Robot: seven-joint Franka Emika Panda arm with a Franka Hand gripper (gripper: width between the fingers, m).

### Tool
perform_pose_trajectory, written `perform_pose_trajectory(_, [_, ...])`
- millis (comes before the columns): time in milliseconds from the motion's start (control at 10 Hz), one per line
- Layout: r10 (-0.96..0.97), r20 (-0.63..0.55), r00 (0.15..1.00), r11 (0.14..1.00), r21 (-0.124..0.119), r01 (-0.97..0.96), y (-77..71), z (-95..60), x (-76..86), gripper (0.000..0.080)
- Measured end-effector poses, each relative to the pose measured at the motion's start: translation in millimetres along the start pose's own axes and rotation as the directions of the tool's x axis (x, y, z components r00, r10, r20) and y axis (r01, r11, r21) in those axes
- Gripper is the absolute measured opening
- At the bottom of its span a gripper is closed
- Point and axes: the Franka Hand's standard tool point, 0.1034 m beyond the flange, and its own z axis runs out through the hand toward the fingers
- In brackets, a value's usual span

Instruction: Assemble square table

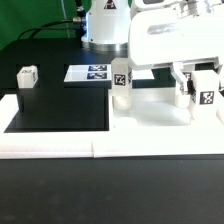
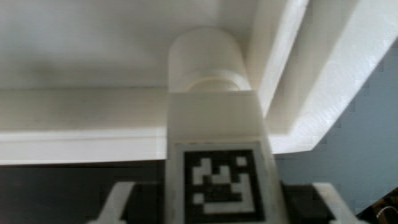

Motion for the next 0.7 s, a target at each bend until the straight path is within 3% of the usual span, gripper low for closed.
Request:
perform_pose_trajectory(100, [0.0, 0.007, 1.0, 1.0, 0.001, 0.0, -0.1, 0.8, -1.8, 0.029])
perform_pose_trajectory(200, [0.0, 0.008, 1.0, 1.0, 0.001, 0.0, -0.1, 0.8, -1.8, 0.0472])
perform_pose_trajectory(300, [0.0, 0.008, 1.0, 1.0, 0.001, 0.0, 0.0, 0.9, -2.1, 0.0587])
perform_pose_trajectory(700, [0.0, 0.009, 1.0, 1.0, 0.0, 0.0, 0.0, 1.2, -2.5, 0.0646])
